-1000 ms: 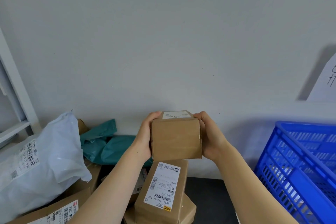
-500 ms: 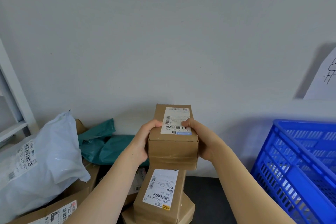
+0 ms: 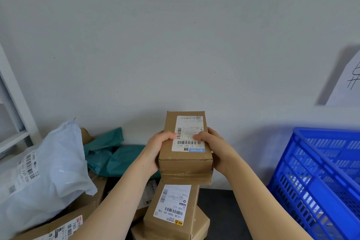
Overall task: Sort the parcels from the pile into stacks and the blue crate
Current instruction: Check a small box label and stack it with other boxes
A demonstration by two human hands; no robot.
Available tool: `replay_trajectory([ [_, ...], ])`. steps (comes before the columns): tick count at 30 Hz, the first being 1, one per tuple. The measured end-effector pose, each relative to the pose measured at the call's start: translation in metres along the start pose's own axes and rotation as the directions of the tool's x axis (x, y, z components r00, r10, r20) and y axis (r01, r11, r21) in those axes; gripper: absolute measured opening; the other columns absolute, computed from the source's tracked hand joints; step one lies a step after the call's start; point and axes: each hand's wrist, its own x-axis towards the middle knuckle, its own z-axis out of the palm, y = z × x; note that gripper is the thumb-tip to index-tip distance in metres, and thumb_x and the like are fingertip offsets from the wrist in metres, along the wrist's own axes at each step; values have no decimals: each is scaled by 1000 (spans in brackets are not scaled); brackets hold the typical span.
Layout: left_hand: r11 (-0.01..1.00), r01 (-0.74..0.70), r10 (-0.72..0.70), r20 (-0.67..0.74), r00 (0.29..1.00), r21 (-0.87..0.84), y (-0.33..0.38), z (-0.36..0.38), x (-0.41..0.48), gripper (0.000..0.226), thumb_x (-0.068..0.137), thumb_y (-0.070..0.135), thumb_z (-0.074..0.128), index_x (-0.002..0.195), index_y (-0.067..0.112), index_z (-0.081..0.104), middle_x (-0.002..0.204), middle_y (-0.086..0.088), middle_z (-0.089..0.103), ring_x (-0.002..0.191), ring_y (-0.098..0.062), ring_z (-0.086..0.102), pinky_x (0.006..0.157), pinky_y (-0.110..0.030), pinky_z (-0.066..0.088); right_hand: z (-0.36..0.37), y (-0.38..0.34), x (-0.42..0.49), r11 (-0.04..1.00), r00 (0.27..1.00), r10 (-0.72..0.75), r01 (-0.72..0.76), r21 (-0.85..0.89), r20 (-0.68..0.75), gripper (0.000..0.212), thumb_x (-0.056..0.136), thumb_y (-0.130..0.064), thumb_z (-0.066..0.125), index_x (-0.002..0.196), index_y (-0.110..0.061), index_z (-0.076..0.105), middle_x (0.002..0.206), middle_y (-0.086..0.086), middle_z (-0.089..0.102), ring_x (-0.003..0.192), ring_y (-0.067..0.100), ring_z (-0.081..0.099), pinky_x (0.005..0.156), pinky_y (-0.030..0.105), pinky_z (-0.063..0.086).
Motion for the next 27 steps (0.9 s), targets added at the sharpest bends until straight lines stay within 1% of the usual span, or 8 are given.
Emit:
replay_trajectory([
  [4,1000,-24,24,6,1000,5,-2,0,2,32,87,20,63,119,14,60,100,-13,73,83,-26,69,61,-33,54,0,0,-1,1000,1000,-3,2,9,11,58,80,-16,71,132,-29,50,99,3,75,96,26,71,94,49,53],
  [7,999,-36,36,-2,999,12,-1,-1,4,35,87,21,63,121,15,59,104,-14,72,90,-29,68,67,-35,55,1,-1,-2,1000,1000,-9,9,8,19,65,80,-18,72,138,-30,45,101,2,75,96,25,71,93,48,53],
  [14,999,-43,43,-15,999,25,-1,-3,5,28,86,16,63,114,15,62,100,-15,73,87,-29,68,65,-35,55,4,-5,-8,999,1000,-21,21,37,3,62,82,-11,70,137,-25,47,99,3,75,89,24,73,77,37,60],
  [18,995,-63,64,-4,998,74,2,-4,4,25,87,18,64,112,17,61,97,-11,73,85,-26,69,63,-33,54,5,-4,-11,999,1000,-17,17,41,19,53,82,-12,69,130,-26,52,101,5,75,95,26,71,91,45,55],
  [20,991,-82,82,5,997,104,2,-6,4,34,86,27,66,119,18,60,103,-10,73,94,-27,68,73,-36,55,5,-4,-14,999,999,-7,5,44,41,47,84,-14,68,127,-26,54,105,6,74,99,27,70,94,47,53],
  [22,990,-89,90,-6,996,108,1,-7,3,43,82,44,67,119,24,61,111,-8,70,106,-28,64,89,-42,52,5,-6,-18,996,998,31,-34,82,46,40,86,-16,66,124,-23,56,107,7,73,94,26,71,85,41,57],
  [24,992,-84,89,-44,995,93,2,-9,2,37,79,57,63,109,36,61,115,-6,65,112,-26,58,99,-45,46,5,-8,-23,984,995,96,-100,145,36,34,88,-15,63,122,-18,57,104,8,73,82,22,71,66,33,58],
  [27,999,-44,46,-104,993,28,4,-11,0,30,82,58,61,102,36,60,113,-5,63,110,-26,57,97,-45,47,3,-7,-26,975,989,145,-145,167,13,29,88,-13,62,116,-15,58,99,8,72,80,22,70,64,32,56],
])
